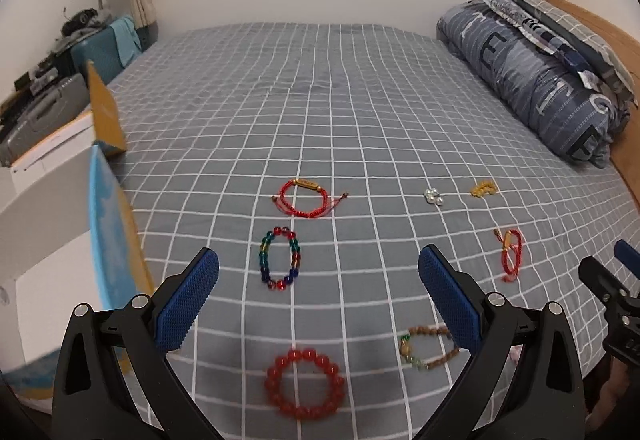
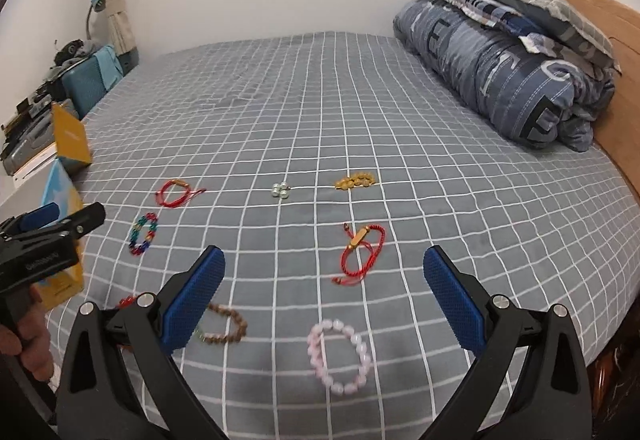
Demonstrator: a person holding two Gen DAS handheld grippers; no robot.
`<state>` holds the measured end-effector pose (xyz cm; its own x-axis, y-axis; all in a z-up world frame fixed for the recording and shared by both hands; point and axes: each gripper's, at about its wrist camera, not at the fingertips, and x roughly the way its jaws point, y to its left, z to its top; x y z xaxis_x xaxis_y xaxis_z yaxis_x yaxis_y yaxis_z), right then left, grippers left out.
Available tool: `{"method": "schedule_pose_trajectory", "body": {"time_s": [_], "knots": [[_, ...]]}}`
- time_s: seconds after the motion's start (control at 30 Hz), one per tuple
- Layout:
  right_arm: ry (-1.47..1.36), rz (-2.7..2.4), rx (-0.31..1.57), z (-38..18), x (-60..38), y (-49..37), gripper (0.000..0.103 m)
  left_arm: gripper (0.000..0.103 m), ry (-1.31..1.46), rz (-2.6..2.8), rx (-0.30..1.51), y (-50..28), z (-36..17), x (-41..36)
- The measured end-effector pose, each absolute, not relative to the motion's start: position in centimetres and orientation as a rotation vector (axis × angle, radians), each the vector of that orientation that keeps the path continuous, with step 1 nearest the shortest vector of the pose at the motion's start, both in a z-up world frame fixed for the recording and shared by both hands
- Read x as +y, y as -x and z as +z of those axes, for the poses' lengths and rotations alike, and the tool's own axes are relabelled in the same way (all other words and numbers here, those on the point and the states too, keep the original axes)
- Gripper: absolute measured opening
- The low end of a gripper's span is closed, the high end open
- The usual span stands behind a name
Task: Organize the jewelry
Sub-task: 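Grasp the multicolour bead bracelet with the left tool while the right tool grasps the red cord bracelet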
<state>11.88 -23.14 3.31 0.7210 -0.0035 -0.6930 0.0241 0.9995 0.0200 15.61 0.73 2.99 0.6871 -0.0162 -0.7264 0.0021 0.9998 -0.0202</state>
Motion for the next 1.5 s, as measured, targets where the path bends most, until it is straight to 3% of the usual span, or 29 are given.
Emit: {"method": "schedule_pose_trajectory", "body": {"time_s": [0.33, 0.67, 0.87, 1.1, 1.3, 1.43, 1.5], "knots": [[-0.039, -0.055, 0.916, -2.5, -25.3, -20.3, 0.096, 0.097, 0.078, 0.04, 0.956, -21.9, -2.9, 3.0], [-0.088, -0.042, 1.021, -7.0, -26.4, -23.0, 0.095, 0.097, 0.06, 0.059, 1.059, -24.7, -8.2, 3.4], [-0.124, -0.052, 1.068, -8.8, -27.4, -23.9, 0.089, 0.097, 0.062, 0.053, 1.091, -25.2, -9.5, 3.3], [-0.147, -0.068, 1.104, -10.3, -28.1, -24.6, 0.072, 0.097, 0.057, 0.071, 1.107, -25.6, -10.1, 3.2], [-0.132, -0.093, 1.099, -10.3, -28.8, -24.4, 0.051, 0.075, 0.053, 0.077, 1.123, -25.1, -9.7, 2.9], [-0.144, -0.097, 1.086, -10.2, -29.3, -24.3, 0.038, 0.05, 0.064, 0.088, 1.124, -24.3, -9.2, 3.1], [-0.15, -0.103, 1.083, -10.2, -29.5, -24.2, 0.034, 0.046, 0.068, 0.091, 1.122, -24.1, -9.1, 3.2]]}}
